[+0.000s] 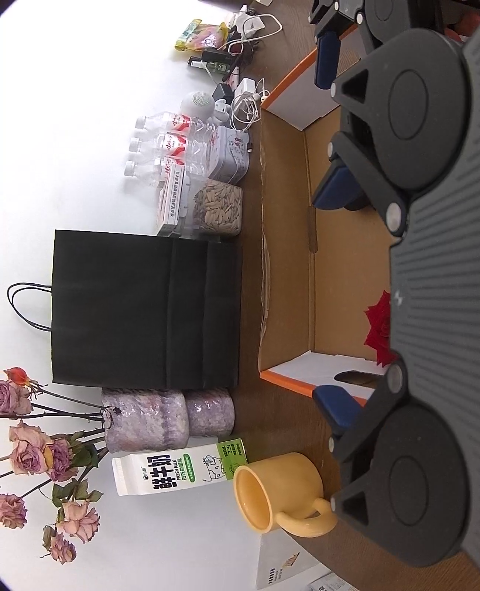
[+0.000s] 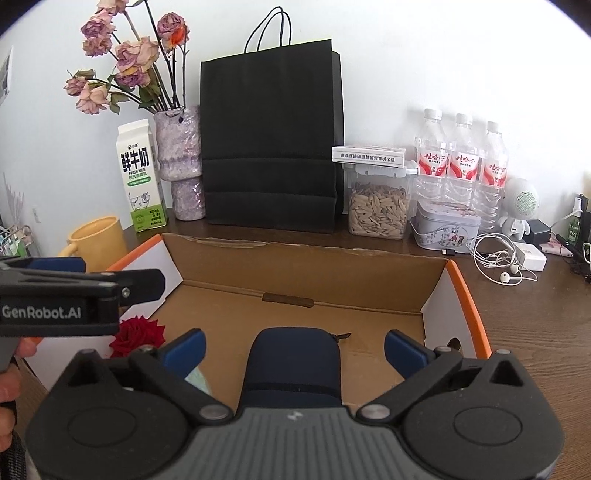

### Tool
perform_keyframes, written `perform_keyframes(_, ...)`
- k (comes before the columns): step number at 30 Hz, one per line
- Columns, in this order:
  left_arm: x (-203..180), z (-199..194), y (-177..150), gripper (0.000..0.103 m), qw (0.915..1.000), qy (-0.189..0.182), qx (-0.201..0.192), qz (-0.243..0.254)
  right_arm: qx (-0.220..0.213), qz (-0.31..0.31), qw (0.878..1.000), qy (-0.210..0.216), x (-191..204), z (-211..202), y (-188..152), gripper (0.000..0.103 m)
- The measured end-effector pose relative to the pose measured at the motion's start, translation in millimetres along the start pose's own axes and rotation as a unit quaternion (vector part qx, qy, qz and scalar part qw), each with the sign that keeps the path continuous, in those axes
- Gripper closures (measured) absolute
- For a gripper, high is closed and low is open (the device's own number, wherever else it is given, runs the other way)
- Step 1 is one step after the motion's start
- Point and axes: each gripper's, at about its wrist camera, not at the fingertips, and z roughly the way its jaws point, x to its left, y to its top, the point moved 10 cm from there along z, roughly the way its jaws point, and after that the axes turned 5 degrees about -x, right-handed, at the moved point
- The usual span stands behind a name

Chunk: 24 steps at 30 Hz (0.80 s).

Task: Organize objects
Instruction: 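Lower the rose and navy pouch into the box and open both grippers, then withdraw both grippers from the box toward the remaining items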

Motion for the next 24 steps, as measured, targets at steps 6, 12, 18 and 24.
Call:
perform_keyframes(6, -0.2, -9.3, 7.2, 0.0, 0.9999, -0.003, -0.012, -0.007, -0.016, -0.003, 1.0, -0.003, 0.5, -11.0, 6.4, 0.0)
perform_keyframes(12, -1.0, -21.5, 16.9, 0.0, 0.9996, -0.009, -0.026, -0.008, -0.035, -0.008, 0.999, -0.007, -0.6, -27.8, 13.1, 0.0)
perform_keyframes(18, -1.7, -36.9, 21.8, 0.0, 0.9994, -0.005, -0.035, -0.005, -0.055, -0.007, 0.998, -0.016, -6.5, -51.5, 19.2, 0.0)
perform_keyframes(24, 0.0, -59.6, 23.1, 0.0, 0.999, -0.002, -0.045, 0.0, -0.068, -0.016, 0.997, -0.023, -8.2, -79.0, 16.6, 0.0)
